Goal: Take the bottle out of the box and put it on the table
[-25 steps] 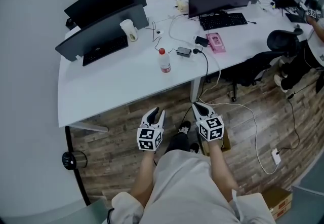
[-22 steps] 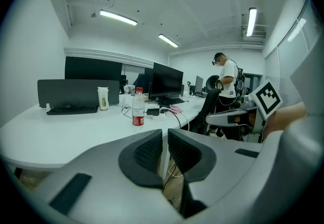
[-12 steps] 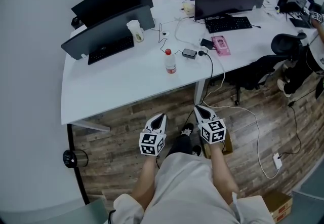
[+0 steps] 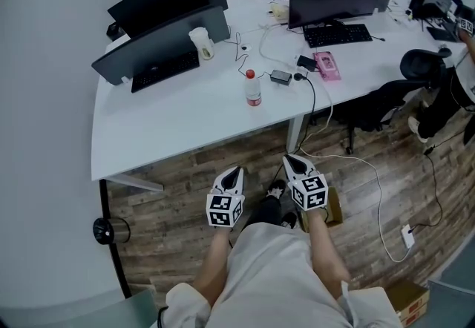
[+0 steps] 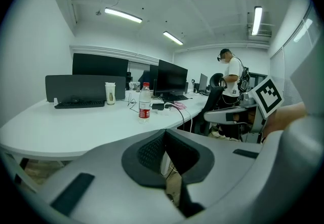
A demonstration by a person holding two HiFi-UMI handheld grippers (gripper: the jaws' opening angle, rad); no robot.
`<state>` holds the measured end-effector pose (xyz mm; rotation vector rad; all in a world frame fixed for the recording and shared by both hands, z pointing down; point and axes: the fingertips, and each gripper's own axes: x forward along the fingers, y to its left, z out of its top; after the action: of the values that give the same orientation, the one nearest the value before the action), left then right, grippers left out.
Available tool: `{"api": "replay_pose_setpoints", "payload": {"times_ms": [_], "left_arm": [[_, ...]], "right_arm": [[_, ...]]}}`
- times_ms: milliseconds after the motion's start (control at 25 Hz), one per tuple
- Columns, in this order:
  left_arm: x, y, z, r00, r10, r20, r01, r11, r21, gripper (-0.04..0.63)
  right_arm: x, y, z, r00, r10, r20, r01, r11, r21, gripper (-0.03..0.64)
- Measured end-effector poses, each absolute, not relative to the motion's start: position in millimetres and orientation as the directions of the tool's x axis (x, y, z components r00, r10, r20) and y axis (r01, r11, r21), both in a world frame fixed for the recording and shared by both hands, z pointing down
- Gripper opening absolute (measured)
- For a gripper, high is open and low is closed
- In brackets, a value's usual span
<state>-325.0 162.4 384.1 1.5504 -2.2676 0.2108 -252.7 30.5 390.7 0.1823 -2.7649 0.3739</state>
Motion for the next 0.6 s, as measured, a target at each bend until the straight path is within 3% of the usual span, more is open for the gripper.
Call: {"api": "replay_pose_setpoints", "payload": {"times_ms": [600], "left_arm": [[-331.2, 157.3, 382.0, -0.314, -0.873, 0.374, -0.923, 0.373, 0.097, 0.015]], "right_arm": [[-253.2, 23.8, 389.0, -0.931, -0.093, 0.353, -0.183, 0.955, -0.232, 0.040]]}}
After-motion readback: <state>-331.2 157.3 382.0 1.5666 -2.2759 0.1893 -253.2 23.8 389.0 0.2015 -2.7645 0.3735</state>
